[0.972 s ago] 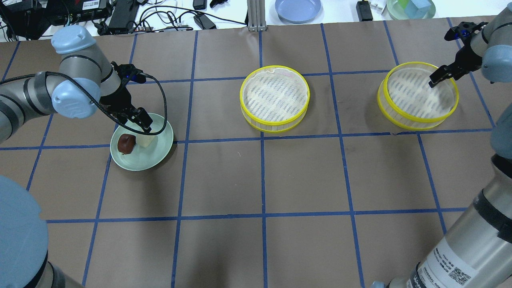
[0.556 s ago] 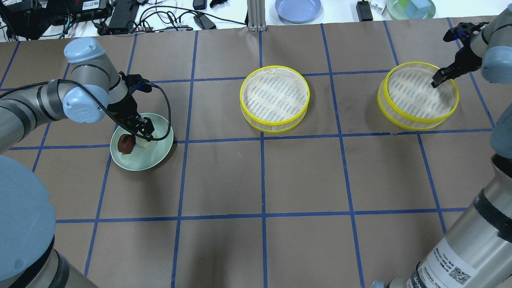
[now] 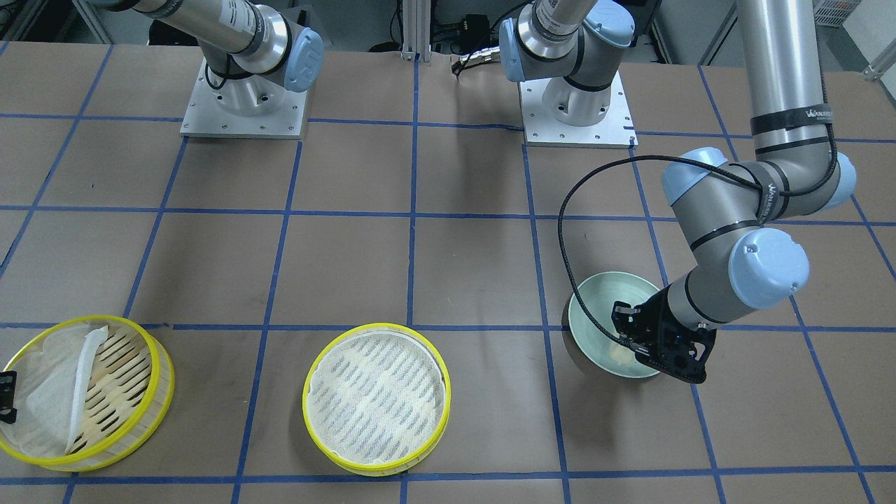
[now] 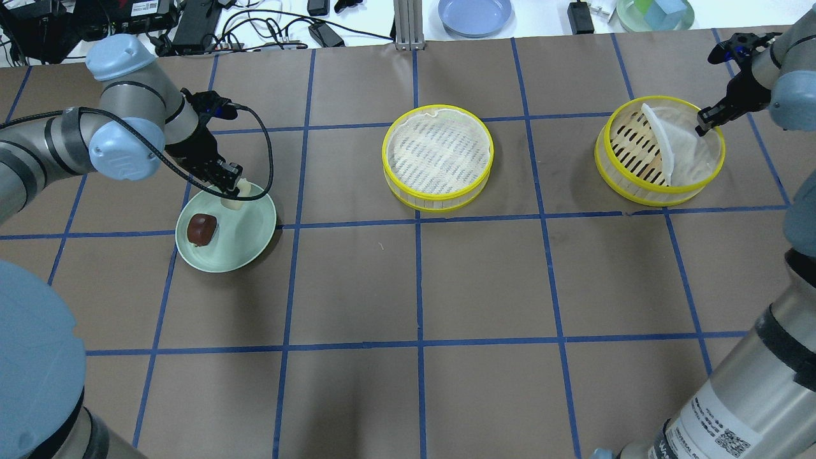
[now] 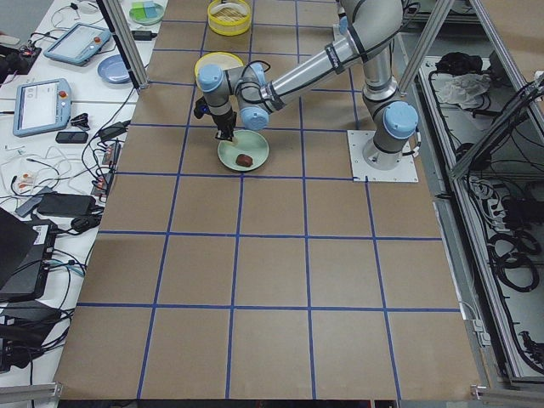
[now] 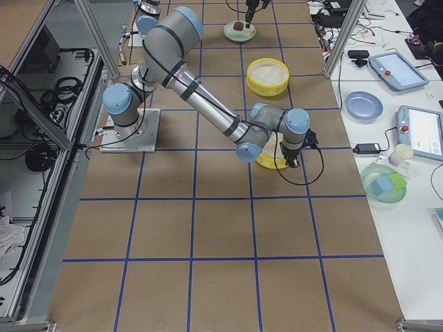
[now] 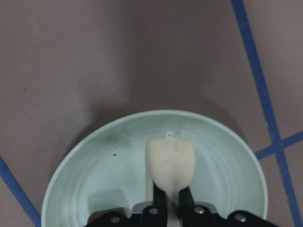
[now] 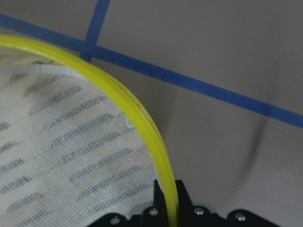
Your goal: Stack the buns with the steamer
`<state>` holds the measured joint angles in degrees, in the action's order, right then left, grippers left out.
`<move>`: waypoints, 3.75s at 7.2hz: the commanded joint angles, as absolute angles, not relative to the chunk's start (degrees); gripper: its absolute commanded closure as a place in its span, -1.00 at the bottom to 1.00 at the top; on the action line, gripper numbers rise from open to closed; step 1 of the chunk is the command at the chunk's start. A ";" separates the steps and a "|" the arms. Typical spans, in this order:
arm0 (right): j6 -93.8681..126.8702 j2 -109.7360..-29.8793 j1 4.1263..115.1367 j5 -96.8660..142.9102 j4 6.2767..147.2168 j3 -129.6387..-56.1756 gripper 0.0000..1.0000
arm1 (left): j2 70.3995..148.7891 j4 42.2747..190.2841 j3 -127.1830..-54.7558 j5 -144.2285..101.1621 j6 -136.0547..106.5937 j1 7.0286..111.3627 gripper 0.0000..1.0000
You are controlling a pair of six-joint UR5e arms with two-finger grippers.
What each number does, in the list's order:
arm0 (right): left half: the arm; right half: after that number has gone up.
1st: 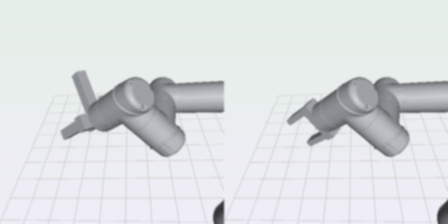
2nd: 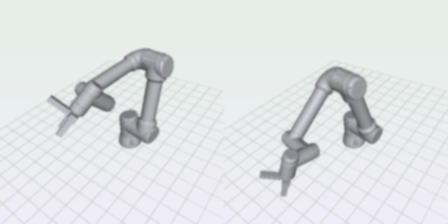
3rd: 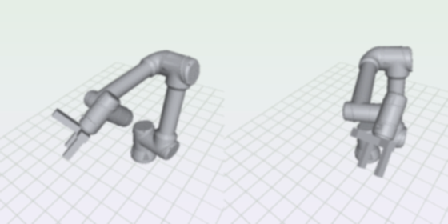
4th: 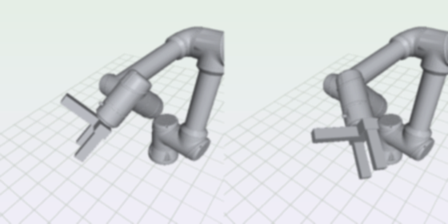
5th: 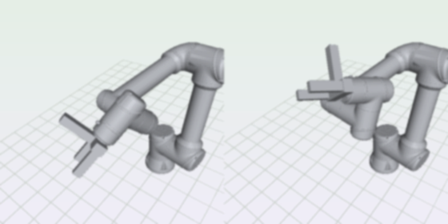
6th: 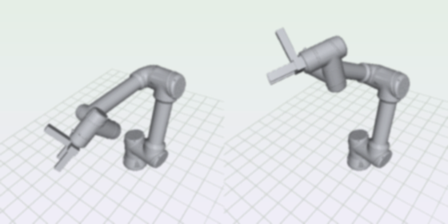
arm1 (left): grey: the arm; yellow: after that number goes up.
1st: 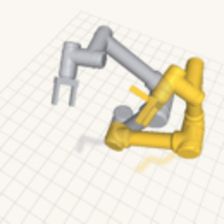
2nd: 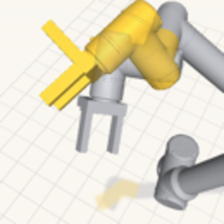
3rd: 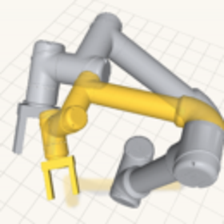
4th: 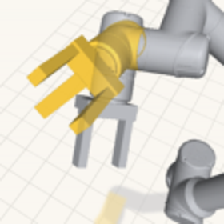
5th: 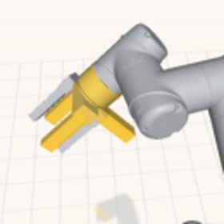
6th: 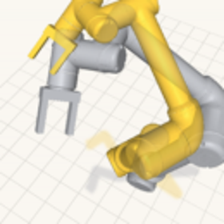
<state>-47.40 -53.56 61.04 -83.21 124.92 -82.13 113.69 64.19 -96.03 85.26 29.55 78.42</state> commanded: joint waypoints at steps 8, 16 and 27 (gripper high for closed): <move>-31.42 -63.09 69.94 -85.43 114.70 -83.93 1.00 | 123.56 36.67 -89.56 63.45 -26.28 98.61 1.00; -15.75 -66.18 78.65 -88.42 115.40 -84.81 1.00 | 123.15 37.17 -88.95 63.81 -32.88 98.88 -1.00; 12.22 -62.49 95.36 -86.21 126.92 -88.59 1.00 | 114.09 65.30 -98.44 93.17 23.20 70.93 -1.00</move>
